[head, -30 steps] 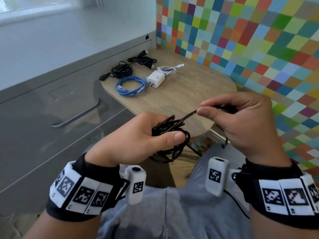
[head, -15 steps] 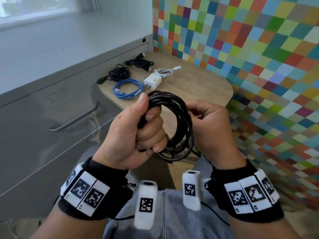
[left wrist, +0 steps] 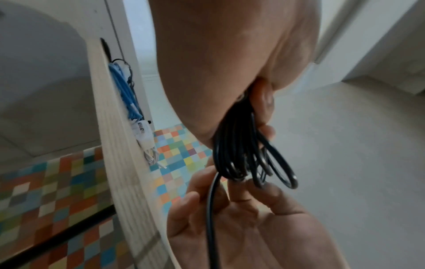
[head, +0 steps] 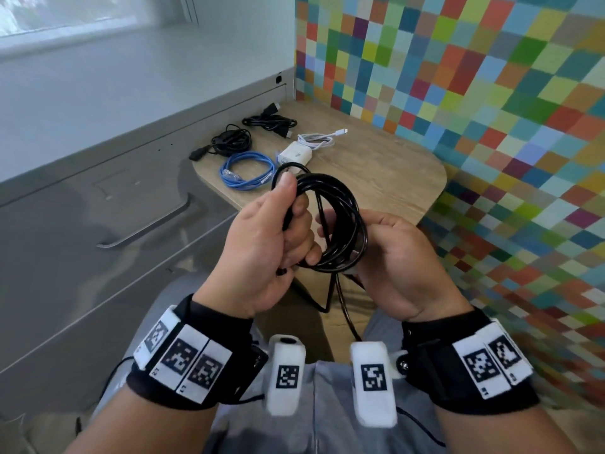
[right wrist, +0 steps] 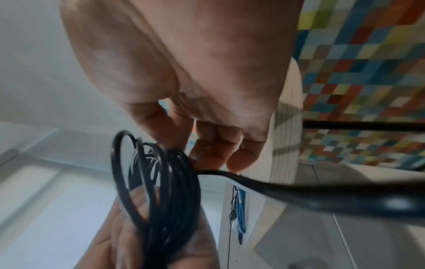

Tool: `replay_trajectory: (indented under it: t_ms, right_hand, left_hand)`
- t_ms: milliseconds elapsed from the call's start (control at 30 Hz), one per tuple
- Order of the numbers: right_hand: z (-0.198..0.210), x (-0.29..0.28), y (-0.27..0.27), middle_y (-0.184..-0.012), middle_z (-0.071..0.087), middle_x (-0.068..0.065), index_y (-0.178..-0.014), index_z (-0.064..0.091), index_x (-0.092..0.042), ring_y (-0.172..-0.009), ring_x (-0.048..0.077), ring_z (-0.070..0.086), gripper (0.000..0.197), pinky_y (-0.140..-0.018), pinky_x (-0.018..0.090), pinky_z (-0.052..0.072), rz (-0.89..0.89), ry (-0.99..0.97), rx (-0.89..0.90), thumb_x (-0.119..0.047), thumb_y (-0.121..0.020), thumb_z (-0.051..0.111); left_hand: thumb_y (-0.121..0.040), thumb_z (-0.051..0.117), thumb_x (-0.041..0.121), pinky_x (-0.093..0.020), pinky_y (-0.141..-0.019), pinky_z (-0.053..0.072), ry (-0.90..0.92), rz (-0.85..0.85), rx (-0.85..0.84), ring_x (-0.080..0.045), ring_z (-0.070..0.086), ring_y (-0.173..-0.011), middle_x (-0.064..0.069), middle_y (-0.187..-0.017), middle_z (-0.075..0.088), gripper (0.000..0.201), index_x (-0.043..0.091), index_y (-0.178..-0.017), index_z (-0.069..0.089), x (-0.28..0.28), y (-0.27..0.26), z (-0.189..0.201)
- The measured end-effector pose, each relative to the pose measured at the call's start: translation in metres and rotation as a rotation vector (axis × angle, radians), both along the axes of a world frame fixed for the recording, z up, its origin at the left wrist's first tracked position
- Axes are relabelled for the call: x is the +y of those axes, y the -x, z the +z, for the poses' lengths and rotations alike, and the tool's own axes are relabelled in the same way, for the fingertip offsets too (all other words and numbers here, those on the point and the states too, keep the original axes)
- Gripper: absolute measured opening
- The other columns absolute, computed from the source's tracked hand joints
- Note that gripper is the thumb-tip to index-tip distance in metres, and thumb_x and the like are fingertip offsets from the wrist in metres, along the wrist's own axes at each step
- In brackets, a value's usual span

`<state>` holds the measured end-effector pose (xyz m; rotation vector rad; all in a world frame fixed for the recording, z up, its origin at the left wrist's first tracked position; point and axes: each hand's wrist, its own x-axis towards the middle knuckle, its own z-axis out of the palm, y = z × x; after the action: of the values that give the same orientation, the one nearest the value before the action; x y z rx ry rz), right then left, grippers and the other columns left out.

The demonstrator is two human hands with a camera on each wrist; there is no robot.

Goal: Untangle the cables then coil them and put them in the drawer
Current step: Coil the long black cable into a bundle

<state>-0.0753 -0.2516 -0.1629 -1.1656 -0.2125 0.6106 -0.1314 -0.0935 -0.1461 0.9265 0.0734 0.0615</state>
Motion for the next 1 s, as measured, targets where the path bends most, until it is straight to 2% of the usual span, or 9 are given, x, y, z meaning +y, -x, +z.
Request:
replay_trajectory:
  t_ms: [100,167,333,500,633,700,800,900,1000]
  right_hand:
    - [0.002,-0.004,-0.002,-0.096,0.070,0.021,-0.107,0.076,0.000,-0.092,0.037,0.064,0.039,-0.094,0.053,0.047,0.056,-0.095,0.036,-0.028,-0.088,0.057]
    - [0.004,-0.002,-0.001,-0.092,0.065,0.023,-0.121,0.064,0.006,-0.083,0.040,0.064,0.060,-0.085,0.052,0.053,0.103,-0.135,0.009,-0.035,-0.080,0.078]
    - [0.012,0.008,0.009,-0.070,0.069,0.008,-0.118,0.058,-0.005,-0.062,0.027,0.066,0.050,-0.066,0.038,0.059,-0.012,-0.061,-0.123,0.008,-0.075,0.079]
    - [0.008,0.014,0.016,-0.083,0.076,0.011,-0.122,0.059,-0.026,-0.074,0.033,0.074,0.042,-0.073,0.056,0.063,-0.211,0.353,-0.524,-0.004,-0.090,0.076]
    - [0.001,0.015,0.015,-0.106,0.073,-0.006,-0.126,0.054,-0.023,-0.095,0.013,0.072,0.046,-0.081,0.031,0.060,-0.378,0.493,-0.798,-0.008,-0.087,0.074]
    - [-0.001,0.014,0.012,-0.117,0.064,-0.004,-0.125,0.053,-0.015,-0.106,0.016,0.064,0.051,-0.090,0.017,0.048,-0.470,0.580,-0.970,-0.007,-0.081,0.078]
    - [-0.002,0.012,0.011,-0.099,0.055,0.000,-0.104,0.055,-0.009,-0.087,0.020,0.054,0.039,-0.078,0.020,0.044,-0.578,0.638,-1.132,-0.004,-0.075,0.081]
    - [0.000,0.011,0.014,-0.075,0.061,-0.005,-0.084,0.060,-0.015,-0.068,0.014,0.057,0.020,-0.062,0.027,0.051,-0.493,0.583,-0.974,-0.007,-0.080,0.078]
    - [0.005,0.011,0.014,-0.077,0.073,0.003,-0.088,0.070,-0.015,-0.072,0.018,0.072,0.015,-0.072,0.033,0.062,-0.382,0.362,-0.626,-0.001,-0.086,0.077]
  left_hand:
    - [-0.102,0.046,0.040,-0.028,-0.046,0.037,-0.129,0.073,0.010,-0.011,0.025,-0.037,0.004,-0.048,0.029,0.036,0.016,-0.076,0.047,-0.006,-0.003,-0.002]
    - [-0.105,0.045,0.036,-0.029,-0.046,0.036,-0.184,0.110,0.032,-0.012,0.027,-0.037,0.002,-0.048,0.030,0.036,0.014,-0.077,0.047,-0.009,-0.005,-0.003]
    - [-0.107,0.048,0.033,-0.026,-0.043,0.039,-0.295,0.146,0.043,-0.016,0.035,-0.041,-0.005,-0.053,0.036,0.037,0.012,-0.077,0.049,-0.013,-0.006,-0.003]
    - [-0.108,0.049,0.034,-0.026,-0.044,0.034,-0.422,0.242,-0.050,-0.010,0.031,-0.042,0.005,-0.053,0.035,0.039,0.022,-0.071,0.054,-0.011,-0.002,-0.010]
    - [-0.098,0.053,0.049,-0.024,-0.047,0.033,-0.567,0.300,-0.110,-0.007,0.037,-0.044,0.014,-0.053,0.040,0.034,0.040,-0.066,0.061,-0.012,-0.002,-0.012]
    - [-0.097,0.052,0.052,-0.028,-0.050,0.033,-0.606,0.331,-0.091,-0.007,0.038,-0.046,0.015,-0.053,0.043,0.034,0.041,-0.066,0.061,-0.011,-0.004,-0.013]
    - [-0.095,0.051,0.058,-0.039,-0.056,0.035,-0.744,0.394,-0.081,-0.012,0.041,-0.051,0.014,-0.055,0.047,0.033,0.040,-0.068,0.056,-0.009,-0.004,-0.016]
    - [-0.104,0.051,0.046,-0.029,-0.059,0.041,-0.960,0.482,-0.080,-0.004,0.050,-0.056,0.019,-0.059,0.055,0.033,0.035,-0.073,0.053,-0.006,-0.004,-0.020]
    - [-0.106,0.051,0.039,-0.019,-0.057,0.037,-1.042,0.572,-0.059,0.001,0.052,-0.057,0.024,-0.061,0.057,0.033,0.032,-0.074,0.049,0.004,-0.007,-0.024]
